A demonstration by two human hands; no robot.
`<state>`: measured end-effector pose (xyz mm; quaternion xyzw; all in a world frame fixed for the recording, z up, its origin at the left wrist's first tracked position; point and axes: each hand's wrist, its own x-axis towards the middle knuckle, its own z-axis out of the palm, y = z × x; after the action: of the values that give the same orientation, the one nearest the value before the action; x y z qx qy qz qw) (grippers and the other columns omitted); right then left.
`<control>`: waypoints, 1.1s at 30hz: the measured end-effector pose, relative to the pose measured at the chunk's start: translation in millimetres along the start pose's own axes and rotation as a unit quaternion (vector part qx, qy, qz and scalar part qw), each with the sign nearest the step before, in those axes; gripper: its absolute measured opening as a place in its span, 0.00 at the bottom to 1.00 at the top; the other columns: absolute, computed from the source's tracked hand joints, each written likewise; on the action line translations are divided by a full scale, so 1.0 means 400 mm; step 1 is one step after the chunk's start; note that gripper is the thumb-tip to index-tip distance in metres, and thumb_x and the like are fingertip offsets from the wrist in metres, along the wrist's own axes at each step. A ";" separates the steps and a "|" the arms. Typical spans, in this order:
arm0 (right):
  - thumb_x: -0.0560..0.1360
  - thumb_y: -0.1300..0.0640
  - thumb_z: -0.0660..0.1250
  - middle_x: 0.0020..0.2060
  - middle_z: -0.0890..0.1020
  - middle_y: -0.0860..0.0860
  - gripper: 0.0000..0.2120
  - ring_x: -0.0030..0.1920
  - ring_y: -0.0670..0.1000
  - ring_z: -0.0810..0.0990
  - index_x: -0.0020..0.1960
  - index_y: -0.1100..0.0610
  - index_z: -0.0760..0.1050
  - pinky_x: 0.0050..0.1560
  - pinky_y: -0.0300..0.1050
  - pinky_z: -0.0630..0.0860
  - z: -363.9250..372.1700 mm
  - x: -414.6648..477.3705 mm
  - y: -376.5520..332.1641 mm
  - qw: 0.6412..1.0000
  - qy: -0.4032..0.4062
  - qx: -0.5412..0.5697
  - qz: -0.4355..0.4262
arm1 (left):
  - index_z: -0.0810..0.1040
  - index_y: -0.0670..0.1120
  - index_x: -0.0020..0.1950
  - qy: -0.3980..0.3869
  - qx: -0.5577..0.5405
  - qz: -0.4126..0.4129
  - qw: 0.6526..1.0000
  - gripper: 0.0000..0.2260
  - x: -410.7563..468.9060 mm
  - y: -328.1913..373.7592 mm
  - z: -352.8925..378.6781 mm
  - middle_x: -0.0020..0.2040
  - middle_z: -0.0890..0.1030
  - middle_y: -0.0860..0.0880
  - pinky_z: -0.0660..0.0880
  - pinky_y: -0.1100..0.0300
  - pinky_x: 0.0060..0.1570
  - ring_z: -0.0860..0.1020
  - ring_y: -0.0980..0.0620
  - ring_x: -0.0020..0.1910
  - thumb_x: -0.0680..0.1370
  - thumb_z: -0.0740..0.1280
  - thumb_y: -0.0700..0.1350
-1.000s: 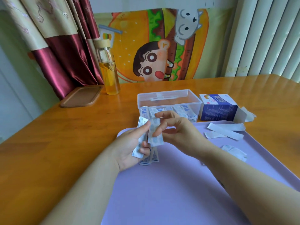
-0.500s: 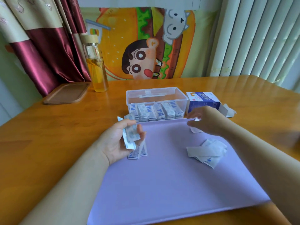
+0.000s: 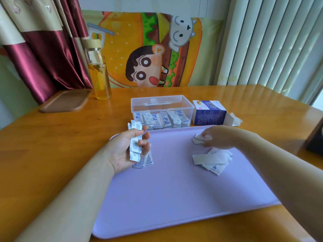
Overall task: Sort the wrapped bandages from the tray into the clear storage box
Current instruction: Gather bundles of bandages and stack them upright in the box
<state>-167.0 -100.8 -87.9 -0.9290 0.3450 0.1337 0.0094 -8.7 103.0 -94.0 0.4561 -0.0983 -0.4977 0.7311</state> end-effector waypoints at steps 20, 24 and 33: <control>0.71 0.47 0.71 0.47 0.78 0.49 0.15 0.47 0.50 0.73 0.54 0.52 0.76 0.39 0.35 0.66 -0.067 -0.001 -0.053 0.994 -0.073 0.020 -0.083 | 0.78 0.42 0.54 -0.004 -0.002 -0.004 1.000 0.08 0.002 0.006 -0.007 0.38 0.77 0.46 0.77 0.65 0.29 0.67 0.59 0.23 0.79 0.61 0.38; 0.70 0.50 0.71 0.44 0.78 0.50 0.15 0.43 0.50 0.72 0.53 0.57 0.76 0.37 0.37 0.65 -0.057 -0.005 -0.074 0.992 -0.050 0.014 -0.112 | 0.78 0.42 0.55 -0.002 0.004 -0.007 1.000 0.09 0.005 0.003 -0.009 0.37 0.77 0.46 0.77 0.65 0.28 0.67 0.58 0.24 0.79 0.60 0.38; 0.70 0.62 0.66 0.36 0.78 0.47 0.06 0.41 0.49 0.72 0.36 0.55 0.73 0.37 0.45 0.74 -0.050 -0.028 -0.157 0.848 0.372 0.100 -0.364 | 0.79 0.43 0.53 -0.006 0.095 0.001 0.995 0.08 0.007 -0.002 -0.006 0.42 0.74 0.46 0.68 0.68 0.23 0.60 0.58 0.21 0.76 0.68 0.44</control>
<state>-129.9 -48.0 -70.4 -0.9621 -0.0291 -0.2703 0.0208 -6.6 102.0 -96.9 0.5202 -0.1502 -0.4882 0.6844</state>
